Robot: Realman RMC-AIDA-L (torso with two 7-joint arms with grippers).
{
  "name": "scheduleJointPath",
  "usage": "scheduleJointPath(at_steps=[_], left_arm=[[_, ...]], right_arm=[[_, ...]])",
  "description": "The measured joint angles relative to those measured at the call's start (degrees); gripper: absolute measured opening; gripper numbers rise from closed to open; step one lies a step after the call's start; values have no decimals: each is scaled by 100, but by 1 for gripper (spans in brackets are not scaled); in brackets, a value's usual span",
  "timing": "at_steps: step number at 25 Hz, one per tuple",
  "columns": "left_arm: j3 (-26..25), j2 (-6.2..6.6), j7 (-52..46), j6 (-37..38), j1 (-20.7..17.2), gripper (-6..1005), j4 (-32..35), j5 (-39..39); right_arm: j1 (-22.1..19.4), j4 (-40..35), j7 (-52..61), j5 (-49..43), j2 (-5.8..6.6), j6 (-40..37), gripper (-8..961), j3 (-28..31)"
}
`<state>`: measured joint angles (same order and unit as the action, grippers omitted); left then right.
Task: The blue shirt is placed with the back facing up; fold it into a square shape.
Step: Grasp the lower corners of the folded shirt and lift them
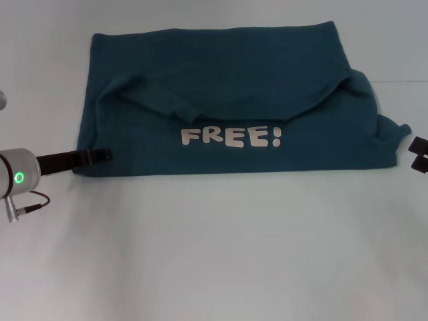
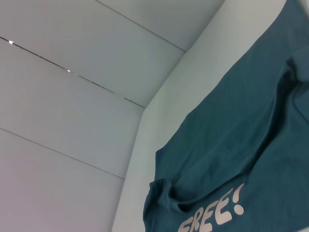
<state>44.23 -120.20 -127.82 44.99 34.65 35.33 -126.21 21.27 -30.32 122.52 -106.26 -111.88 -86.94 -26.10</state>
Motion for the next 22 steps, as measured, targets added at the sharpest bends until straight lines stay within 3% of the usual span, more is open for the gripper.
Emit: scheduleJointPath(at_steps=[10,21,22], left_arm=[[6,3,-81,208,-7,453,67,-10],[-69,34,-98,346,-62,33,138,-18],[-106,44,-98,416,-57,30,150,-18]], right_arm=[[-9,1,0,0,1,-5,664,7],[2,-25,8,-123,71,-41,662,-64],[23,-62,27,-255,106,-50,662,-68]])
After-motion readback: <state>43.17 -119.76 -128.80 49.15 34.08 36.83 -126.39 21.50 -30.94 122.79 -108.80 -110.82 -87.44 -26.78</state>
